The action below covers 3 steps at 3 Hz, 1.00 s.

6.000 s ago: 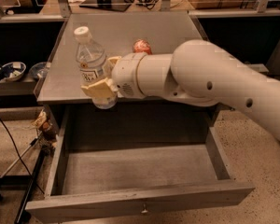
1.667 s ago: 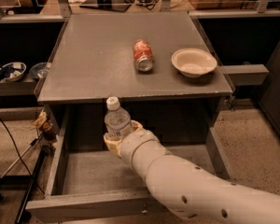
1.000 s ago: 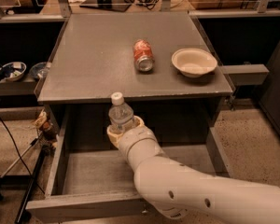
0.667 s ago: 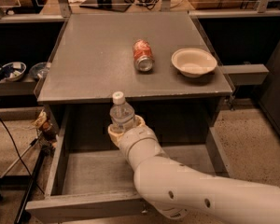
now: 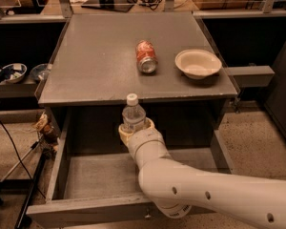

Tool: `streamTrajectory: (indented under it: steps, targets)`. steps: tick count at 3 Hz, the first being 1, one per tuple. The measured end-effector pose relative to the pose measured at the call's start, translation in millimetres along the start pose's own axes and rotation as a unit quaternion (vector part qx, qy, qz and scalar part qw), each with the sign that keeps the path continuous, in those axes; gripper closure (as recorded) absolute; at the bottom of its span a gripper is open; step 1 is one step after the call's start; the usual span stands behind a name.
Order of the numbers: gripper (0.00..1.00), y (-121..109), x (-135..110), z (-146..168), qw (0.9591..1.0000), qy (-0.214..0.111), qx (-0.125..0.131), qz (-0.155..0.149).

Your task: Place blue plastic bottle into top drawer

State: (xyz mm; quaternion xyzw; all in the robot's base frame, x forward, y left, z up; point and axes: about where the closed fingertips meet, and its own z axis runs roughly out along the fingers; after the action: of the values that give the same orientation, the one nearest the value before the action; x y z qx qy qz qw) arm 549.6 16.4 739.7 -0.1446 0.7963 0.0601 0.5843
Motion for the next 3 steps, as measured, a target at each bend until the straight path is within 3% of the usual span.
streamTrajectory:
  steps: [1,2,3]
  targets:
    - [1.00,0.1,0.1,0.0,1.0000,0.000,0.000,0.000]
    - [1.00,21.6,33.6,-4.8,0.9994,0.028,-0.016,0.014]
    - [1.00,21.6,33.7,-4.9,0.9994,0.028,-0.016,0.014]
